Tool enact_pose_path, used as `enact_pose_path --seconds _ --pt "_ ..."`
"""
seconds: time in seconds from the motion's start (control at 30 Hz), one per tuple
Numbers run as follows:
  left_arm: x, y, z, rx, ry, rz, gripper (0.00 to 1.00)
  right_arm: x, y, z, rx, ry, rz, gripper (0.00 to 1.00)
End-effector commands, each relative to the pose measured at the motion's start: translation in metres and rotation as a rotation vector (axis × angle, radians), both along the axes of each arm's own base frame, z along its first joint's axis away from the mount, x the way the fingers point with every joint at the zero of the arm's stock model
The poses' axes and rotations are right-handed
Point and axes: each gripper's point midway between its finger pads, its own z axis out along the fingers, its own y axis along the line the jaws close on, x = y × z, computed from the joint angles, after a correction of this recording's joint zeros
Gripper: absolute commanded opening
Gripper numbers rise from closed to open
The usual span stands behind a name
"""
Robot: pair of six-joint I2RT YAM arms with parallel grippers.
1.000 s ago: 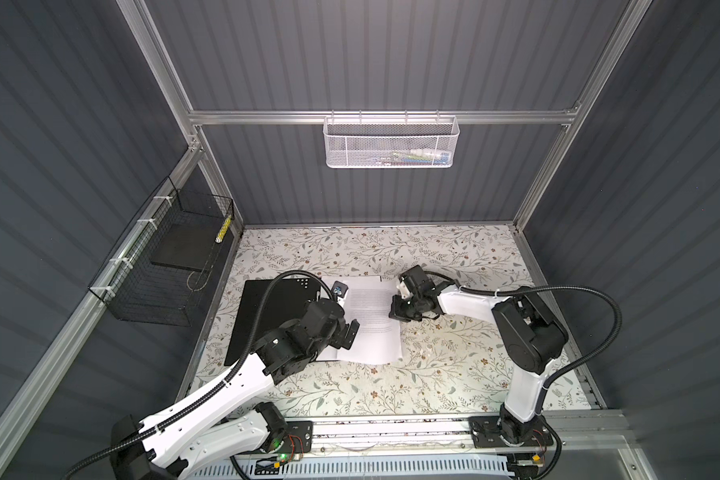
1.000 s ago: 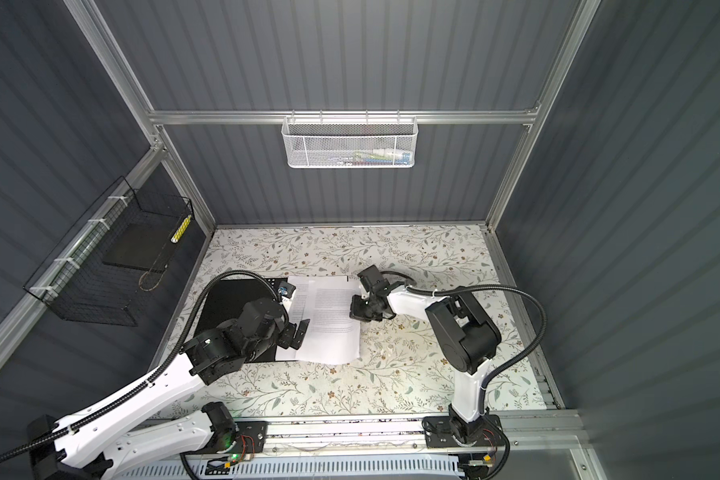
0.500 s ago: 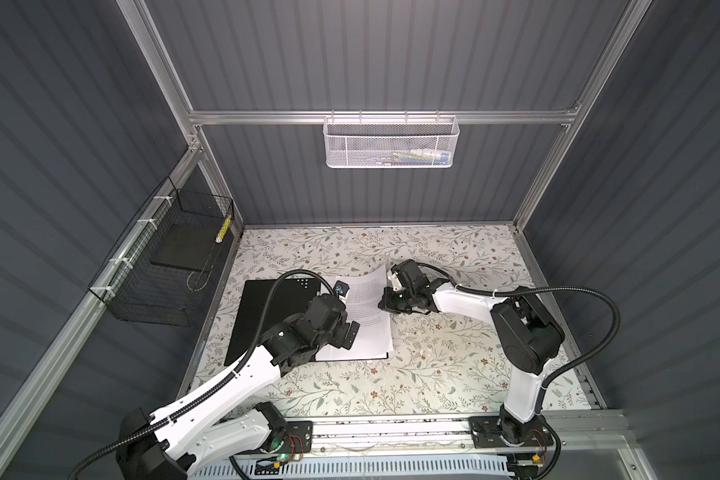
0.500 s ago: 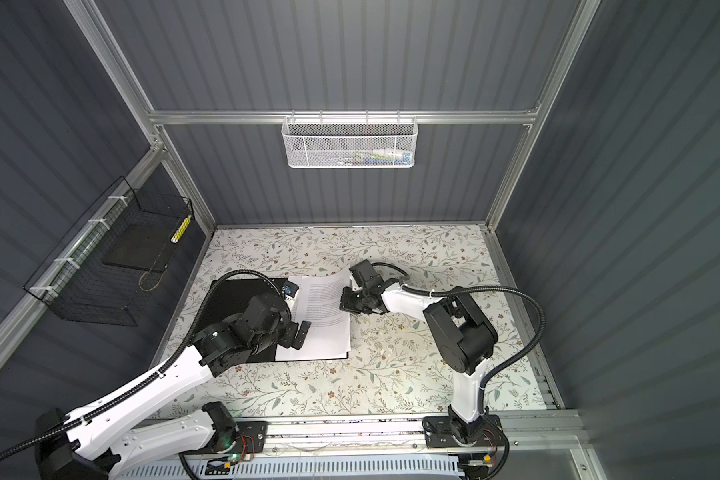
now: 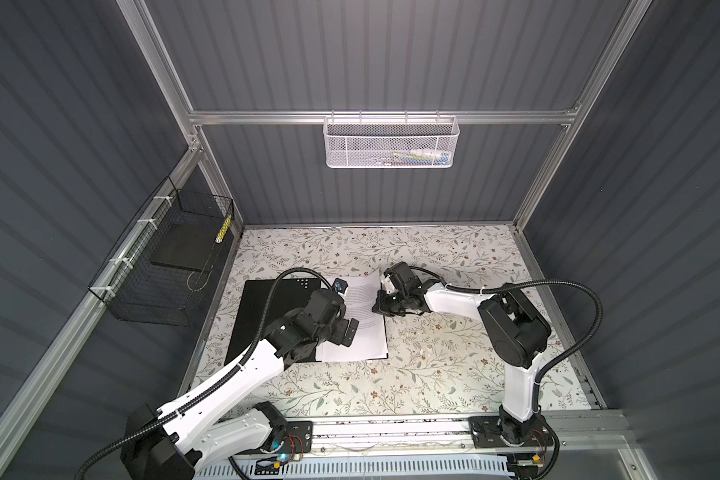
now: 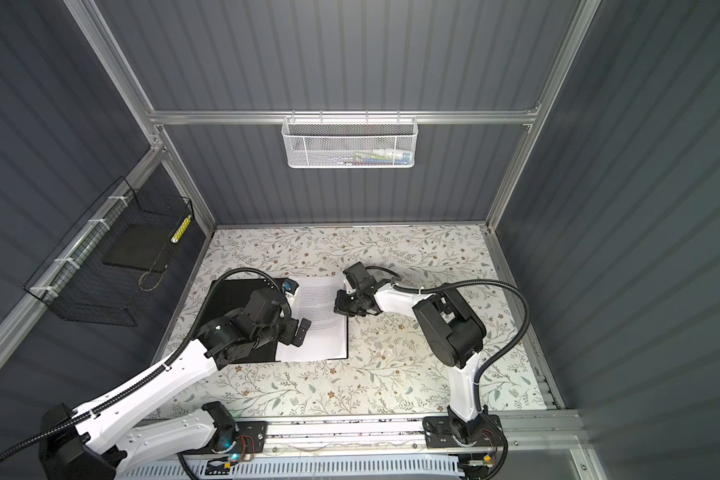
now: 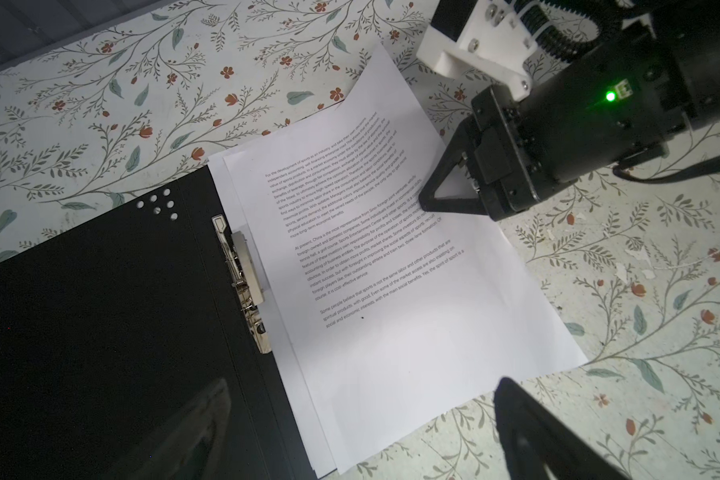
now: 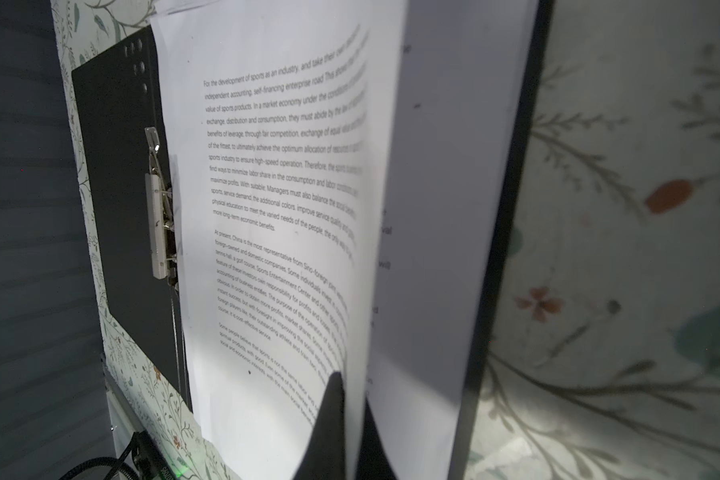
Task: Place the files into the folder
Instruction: 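Hold the sheet edge down on the folder stack with the right gripper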
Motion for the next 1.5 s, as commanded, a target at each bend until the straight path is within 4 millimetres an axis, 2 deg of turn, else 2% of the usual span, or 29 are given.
enact_pose_path --seconds 0.0,1.0,1.47 --pt "0.001 -0.003 0.007 -0.02 0.013 -0.005 1.0 0.001 0.011 0.006 0.025 0.001 0.016 0.0" --pt "0.002 -0.004 0.002 -0.04 0.047 -0.007 1.0 0.001 0.019 -0.004 0.025 0.038 -0.015 0.0" --pt "0.002 -0.004 0.003 -0.049 0.052 -0.007 1.0 0.001 0.016 -0.007 0.014 0.052 -0.042 0.0"
